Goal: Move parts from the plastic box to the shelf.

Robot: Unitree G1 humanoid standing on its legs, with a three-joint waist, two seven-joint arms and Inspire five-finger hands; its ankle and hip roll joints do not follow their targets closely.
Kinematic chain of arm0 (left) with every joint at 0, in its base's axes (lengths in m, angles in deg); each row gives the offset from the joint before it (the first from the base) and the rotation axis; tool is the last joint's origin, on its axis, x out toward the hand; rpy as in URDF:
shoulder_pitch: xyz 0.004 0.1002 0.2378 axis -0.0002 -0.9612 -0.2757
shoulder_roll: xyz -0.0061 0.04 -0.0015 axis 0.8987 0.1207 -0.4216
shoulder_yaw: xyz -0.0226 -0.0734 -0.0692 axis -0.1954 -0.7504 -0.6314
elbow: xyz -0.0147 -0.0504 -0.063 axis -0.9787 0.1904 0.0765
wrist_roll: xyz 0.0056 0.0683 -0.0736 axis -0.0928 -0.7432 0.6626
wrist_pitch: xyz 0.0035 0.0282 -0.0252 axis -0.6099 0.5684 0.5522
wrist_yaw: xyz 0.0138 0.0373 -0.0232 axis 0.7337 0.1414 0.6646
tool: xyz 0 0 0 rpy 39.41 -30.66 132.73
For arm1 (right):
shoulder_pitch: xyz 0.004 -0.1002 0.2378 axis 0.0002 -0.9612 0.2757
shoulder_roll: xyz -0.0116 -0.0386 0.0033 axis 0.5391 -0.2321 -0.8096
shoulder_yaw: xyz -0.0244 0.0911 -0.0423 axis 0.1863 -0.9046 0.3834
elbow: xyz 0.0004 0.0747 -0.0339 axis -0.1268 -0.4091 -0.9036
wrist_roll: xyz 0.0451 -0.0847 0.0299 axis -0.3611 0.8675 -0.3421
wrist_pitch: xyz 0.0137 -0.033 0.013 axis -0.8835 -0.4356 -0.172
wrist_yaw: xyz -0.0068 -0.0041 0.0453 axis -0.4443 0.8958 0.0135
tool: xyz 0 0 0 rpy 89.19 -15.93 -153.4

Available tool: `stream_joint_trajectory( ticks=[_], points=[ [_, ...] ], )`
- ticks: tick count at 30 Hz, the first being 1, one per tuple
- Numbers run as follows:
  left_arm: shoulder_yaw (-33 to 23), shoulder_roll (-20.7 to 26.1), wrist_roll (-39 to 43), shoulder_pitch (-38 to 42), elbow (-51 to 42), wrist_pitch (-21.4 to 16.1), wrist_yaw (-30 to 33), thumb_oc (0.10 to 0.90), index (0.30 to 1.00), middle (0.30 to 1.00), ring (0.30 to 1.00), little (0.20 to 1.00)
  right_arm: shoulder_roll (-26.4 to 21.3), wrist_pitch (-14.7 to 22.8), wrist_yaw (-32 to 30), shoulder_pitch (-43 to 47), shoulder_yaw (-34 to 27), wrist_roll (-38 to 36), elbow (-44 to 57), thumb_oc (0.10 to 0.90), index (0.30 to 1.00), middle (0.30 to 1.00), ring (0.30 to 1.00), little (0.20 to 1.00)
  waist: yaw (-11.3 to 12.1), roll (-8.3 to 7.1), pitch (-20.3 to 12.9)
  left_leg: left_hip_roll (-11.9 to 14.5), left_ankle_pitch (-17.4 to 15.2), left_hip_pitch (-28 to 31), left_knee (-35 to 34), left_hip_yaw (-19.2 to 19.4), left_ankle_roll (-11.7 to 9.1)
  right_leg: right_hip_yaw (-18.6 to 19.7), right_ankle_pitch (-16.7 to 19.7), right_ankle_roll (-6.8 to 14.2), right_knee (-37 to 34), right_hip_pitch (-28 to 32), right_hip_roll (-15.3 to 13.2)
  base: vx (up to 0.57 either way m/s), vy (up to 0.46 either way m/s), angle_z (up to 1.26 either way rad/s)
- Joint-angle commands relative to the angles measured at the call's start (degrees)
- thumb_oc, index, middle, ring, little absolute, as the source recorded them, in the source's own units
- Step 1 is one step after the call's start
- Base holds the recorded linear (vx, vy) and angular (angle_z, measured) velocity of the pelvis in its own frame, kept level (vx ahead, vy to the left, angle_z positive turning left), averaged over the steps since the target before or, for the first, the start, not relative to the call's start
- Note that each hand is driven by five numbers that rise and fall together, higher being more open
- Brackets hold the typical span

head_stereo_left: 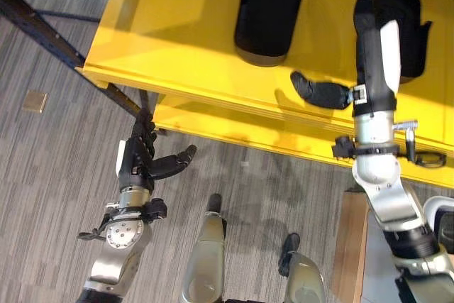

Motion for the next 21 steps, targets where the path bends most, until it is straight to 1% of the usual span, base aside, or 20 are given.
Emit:
stream_joint_trajectory(
  ticks=[1, 3, 7, 9, 10, 13, 14, 15, 16, 17, 18, 19, 21],
  points=[
    [-2.00, -0.81, -3.43, -1.54, -6.57, -3.65, -2.51, 0.900, 1.000, 1.000, 1.000, 1.000, -2.38, 8.76, 0.79, -6.19, -8.01, -4.46, 8.60, 0.900, 1.000, 1.000, 1.000, 1.000, -4.20, -0.38, -9.13, 10.41, 5.69, 5.40, -9.60, 1.75, -2.38, 3.33, -4.66, -3.74, 6.38, -2.03, 4.23, -0.01, -0.103, -0.24],
    [-2.35, -0.98, -3.99, -2.11, -6.24, -3.51, -3.14, 0.900, 1.000, 1.000, 1.000, 1.000, -3.15, 9.80, 2.11, -10.43, -9.93, -5.14, 9.66, 0.900, 1.000, 1.000, 1.000, 1.000, -5.80, -0.36, -9.97, 11.88, 7.45, 6.83, -11.79, 2.40, -2.85, 3.60, -5.33, -4.42, 7.06, -2.38, 5.58, -0.02, -0.116, -0.31],
    [-3.18, -1.74, -5.19, -3.72, -5.52, -3.39, -3.83, 0.900, 1.000, 1.000, 1.000, 1.000, -2.82, 11.42, 4.03, -17.98, -12.04, -7.95, 9.86, 0.900, 1.000, 1.000, 1.000, 1.000, -8.40, 0.08, -11.63, 15.33, 10.74, 12.14, -17.32, 4.84, -3.40, 5.82, -8.18, -6.14, 10.62, -3.43, 9.09, -0.02, -0.139, -0.32],
    [-3.76, -2.46, -5.85, -4.75, -5.31, -3.50, -4.25, 0.900, 1.000, 1.000, 1.000, 1.000, -3.05, 11.85, 4.88, -20.12, -12.61, -7.89, 10.12, 0.900, 1.000, 1.000, 1.000, 1.000, -9.17, 0.47, -12.70, 16.58, 12.53, 14.22, -19.96, 5.95, -3.29, 7.03, -9.10, -7.11, 12.07, -4.14, 10.84, -0.02, -0.145, -0.51],
    [-3.92, -2.97, -5.94, -5.31, -5.02, -3.58, -4.48, 0.900, 1.000, 1.000, 1.000, 1.000, -3.17, 11.93, 5.08, -20.91, -12.71, -8.10, 9.77, 0.900, 1.000, 1.000, 1.000, 1.000, -9.47, 0.61, -13.08, 17.16, 13.97, 15.04, -20.85, 6.38, -3.37, 7.35, -9.54, -7.65, 12.68, -4.27, 11.72, -0.02, -0.166, -0.45],
    [-4.30, -4.35, -6.00, -6.01, -4.50, -3.92, -4.73, 0.900, 1.000, 1.000, 1.000, 1.000, -3.49, 12.12, 5.85, -24.46, -13.86, -8.16, 9.06, 0.900, 1.000, 1.000, 1.000, 1.000, -10.14, 0.94, -14.19, 18.55, 20.08, 16.40, -23.32, 7.08, -4.01, 7.79, -10.96, -9.14, 13.60, -4.03, 14.01, -0.02, -0.206, -0.35],
    [-4.48, -4.75, -6.12, -6.26, -4.47, -4.03, -4.88, 0.900, 1.000, 1.000, 1.000, 1.000, -3.55, 12.22, 6.14, -25.06, -14.06, -8.15, 9.17, 0.900, 1.000, 1.000, 1.000, 1.000, -10.09, 1.03, -14.39, 18.88, 22.91, 16.56, -23.63, 6.74, -4.48, 7.82, -11.06, -9.48, 13.46, -3.81, 14.60, 0.00, -0.147, -0.27],
    [-4.47, -4.76, -6.13, -6.30, -4.49, -4.03, -4.89, 0.900, 1.000, 1.000, 1.000, 1.000, -3.56, 12.21, 6.17, -25.14, -14.09, -8.17, 9.23, 0.900, 1.000, 1.000, 1.000, 1.000, -10.09, 1.10, -14.41, 18.96, 23.15, 16.67, -23.89, 6.72, -4.57, 7.78, -11.03, -9.55, 13.43, -3.80, 14.69, -0.03, -0.240, -0.26],
    [-4.09, -5.15, -6.00, -6.16, -4.26, -4.22, -4.94, 0.900, 1.000, 1.000, 1.000, 1.000, -3.99, 12.29, 6.09, -26.64, -14.68, -8.26, 8.09, 0.900, 1.000, 1.000, 1.000, 1.000, -9.99, 1.16, -14.58, 19.34, 28.81, 16.01, -23.57, 6.35, -5.66, 7.27, -10.77, -10.26, 12.60, -2.73, 15.56, -0.04, -0.278, -0.18],
    [-3.04, -5.27, -5.65, -5.31, -3.80, -4.15, -5.15, 0.900, 1.000, 1.000, 1.000, 1.000, -4.18, 12.19, 5.84, -26.99, -14.93, -8.03, 7.65, 0.900, 1.000, 1.000, 1.000, 1.000, -10.50, 1.09, -14.46, 19.52, 30.42, 15.02, -23.16, 7.66, -5.82, 6.12, -10.12, -10.84, 11.48, -1.95, 15.56, -0.06, -0.354, -0.04],
    [-2.70, -5.33, -5.43, -5.17, -3.39, -4.18, -5.66, 0.900, 1.000, 1.000, 1.000, 1.000, -3.99, 12.03, 6.13, -27.48, -14.78, -8.25, 7.21, 0.900, 1.000, 1.000, 1.000, 1.000, -10.67, 0.73, -14.51, 18.88, 29.21, 14.98, -22.79, 8.11, -5.36, 5.59, -9.42, -10.76, 9.73, -0.98, 15.36, -0.04, -0.256, 0.28],
    [-2.49, -5.41, -5.38, -5.16, -3.19, -4.16, -6.20, 0.900, 1.000, 1.000, 1.000, 1.000, -4.03, 11.70, 6.64, -28.12, -14.61, -8.00, 6.65, 0.900, 1.000, 1.000, 1.000, 1.000, -10.75, 0.54, -15.00, 17.64, 27.13, 15.20, -22.39, 8.37, -4.78, 5.43, -8.33, -10.45, 7.22, -0.03, 15.25, -0.02, -0.222, 0.39],
    [-2.31, -5.58, -5.16, -5.37, -3.22, -4.19, -6.90, 0.900, 1.000, 1.000, 1.000, 1.000, -4.14, 11.38, 7.26, -29.28, -14.68, -7.17, 6.60, 0.900, 1.000, 1.000, 1.000, 1.000, -10.82, 0.34, -15.92, 14.08, 23.44, 15.61, -21.88, 8.07, -3.74, 5.45, -5.69, -9.68, 2.34, 1.89, 15.16, 0.03, -0.171, 0.28]
  ],
)
